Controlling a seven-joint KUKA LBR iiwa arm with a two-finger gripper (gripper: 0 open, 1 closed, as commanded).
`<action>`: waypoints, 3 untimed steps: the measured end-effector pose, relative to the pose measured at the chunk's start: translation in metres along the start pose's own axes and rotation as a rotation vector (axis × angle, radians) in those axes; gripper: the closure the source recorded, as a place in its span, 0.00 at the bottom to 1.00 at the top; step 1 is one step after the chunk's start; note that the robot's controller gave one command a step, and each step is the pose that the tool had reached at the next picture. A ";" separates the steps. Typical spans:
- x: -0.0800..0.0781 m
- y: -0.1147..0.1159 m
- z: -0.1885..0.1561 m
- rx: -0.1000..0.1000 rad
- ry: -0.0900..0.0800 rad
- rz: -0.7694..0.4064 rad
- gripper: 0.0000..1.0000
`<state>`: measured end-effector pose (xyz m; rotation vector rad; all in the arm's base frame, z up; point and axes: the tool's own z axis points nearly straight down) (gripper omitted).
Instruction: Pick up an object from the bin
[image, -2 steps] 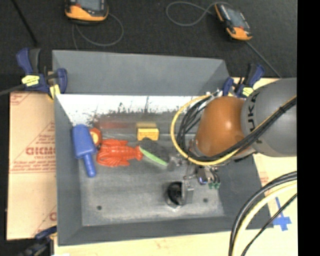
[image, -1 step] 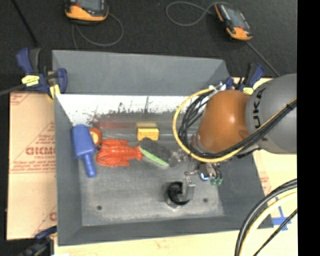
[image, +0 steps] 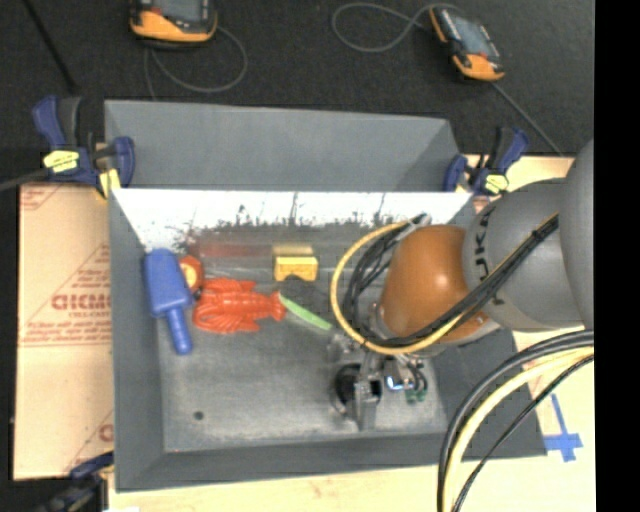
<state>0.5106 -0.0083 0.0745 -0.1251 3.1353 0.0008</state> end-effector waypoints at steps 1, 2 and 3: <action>-0.004 -0.005 0.001 -0.003 0.000 0.020 1.00; -0.004 -0.005 0.000 -0.003 -0.001 0.021 1.00; -0.004 -0.005 -0.001 -0.002 -0.002 0.020 1.00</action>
Offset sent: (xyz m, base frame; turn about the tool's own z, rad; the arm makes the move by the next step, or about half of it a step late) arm 0.0000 0.0000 0.0000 0.0000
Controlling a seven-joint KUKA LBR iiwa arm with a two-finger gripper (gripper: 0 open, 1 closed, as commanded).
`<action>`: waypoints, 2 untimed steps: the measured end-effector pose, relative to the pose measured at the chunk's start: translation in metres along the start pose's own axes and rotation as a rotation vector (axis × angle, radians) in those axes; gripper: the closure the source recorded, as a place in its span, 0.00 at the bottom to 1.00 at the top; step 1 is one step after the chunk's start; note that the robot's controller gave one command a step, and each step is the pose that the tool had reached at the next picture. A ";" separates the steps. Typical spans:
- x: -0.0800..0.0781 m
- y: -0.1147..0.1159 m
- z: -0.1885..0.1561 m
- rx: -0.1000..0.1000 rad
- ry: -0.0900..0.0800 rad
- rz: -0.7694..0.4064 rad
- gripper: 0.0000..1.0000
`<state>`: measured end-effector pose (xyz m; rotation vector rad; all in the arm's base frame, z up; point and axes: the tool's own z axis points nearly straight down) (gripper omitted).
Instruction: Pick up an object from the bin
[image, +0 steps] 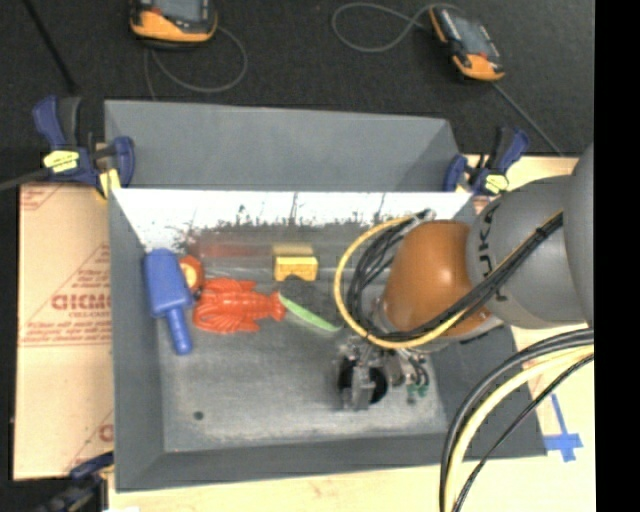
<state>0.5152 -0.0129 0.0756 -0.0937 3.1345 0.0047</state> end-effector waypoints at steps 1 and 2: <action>-0.001 0.000 -0.004 0.001 -0.003 -0.001 1.00; -0.001 0.000 -0.005 0.002 -0.002 -0.001 1.00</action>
Offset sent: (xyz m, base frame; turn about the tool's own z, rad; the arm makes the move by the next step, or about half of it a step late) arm -0.0001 0.0000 0.0037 0.0000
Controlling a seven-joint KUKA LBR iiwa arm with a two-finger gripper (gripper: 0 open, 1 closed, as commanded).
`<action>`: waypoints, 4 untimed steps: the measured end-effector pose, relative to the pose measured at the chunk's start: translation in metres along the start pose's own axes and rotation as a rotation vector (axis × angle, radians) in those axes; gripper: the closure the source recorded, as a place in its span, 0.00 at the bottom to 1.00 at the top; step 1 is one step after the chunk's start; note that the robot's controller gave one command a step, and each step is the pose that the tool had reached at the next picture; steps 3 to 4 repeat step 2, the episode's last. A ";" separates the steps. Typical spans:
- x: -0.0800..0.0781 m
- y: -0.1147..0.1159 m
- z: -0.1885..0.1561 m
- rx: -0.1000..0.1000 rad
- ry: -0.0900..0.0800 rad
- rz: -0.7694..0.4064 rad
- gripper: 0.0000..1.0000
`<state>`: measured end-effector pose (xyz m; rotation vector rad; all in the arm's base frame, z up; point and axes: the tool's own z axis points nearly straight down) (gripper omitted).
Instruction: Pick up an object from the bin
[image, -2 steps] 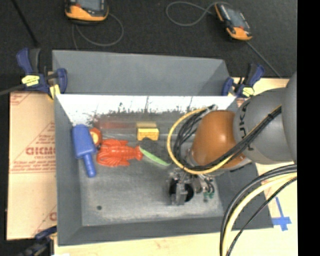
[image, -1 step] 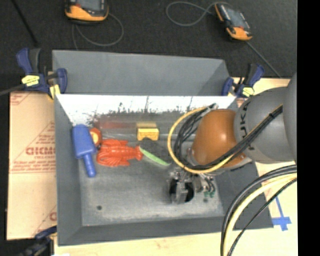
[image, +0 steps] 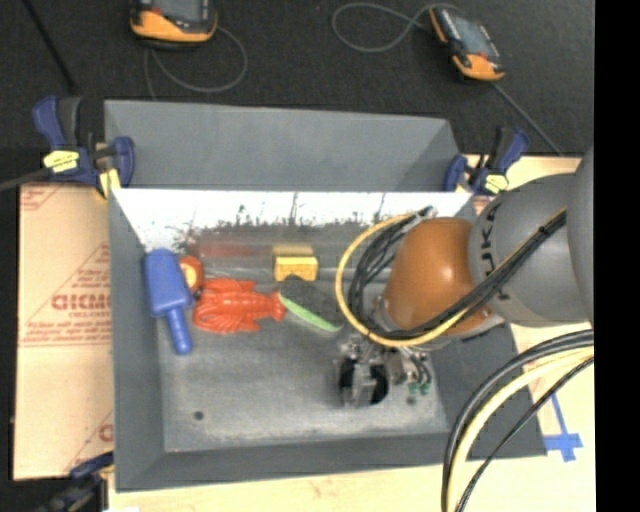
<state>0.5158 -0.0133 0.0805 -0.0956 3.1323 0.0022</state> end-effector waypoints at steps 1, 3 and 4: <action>0.001 0.000 -0.005 0.000 0.007 0.000 1.00; 0.003 0.000 -0.022 0.000 0.014 0.000 1.00; 0.003 0.000 -0.022 0.000 0.014 0.000 1.00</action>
Offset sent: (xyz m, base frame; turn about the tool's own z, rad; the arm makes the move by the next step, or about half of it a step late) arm 0.0000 -0.0001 0.0722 0.0000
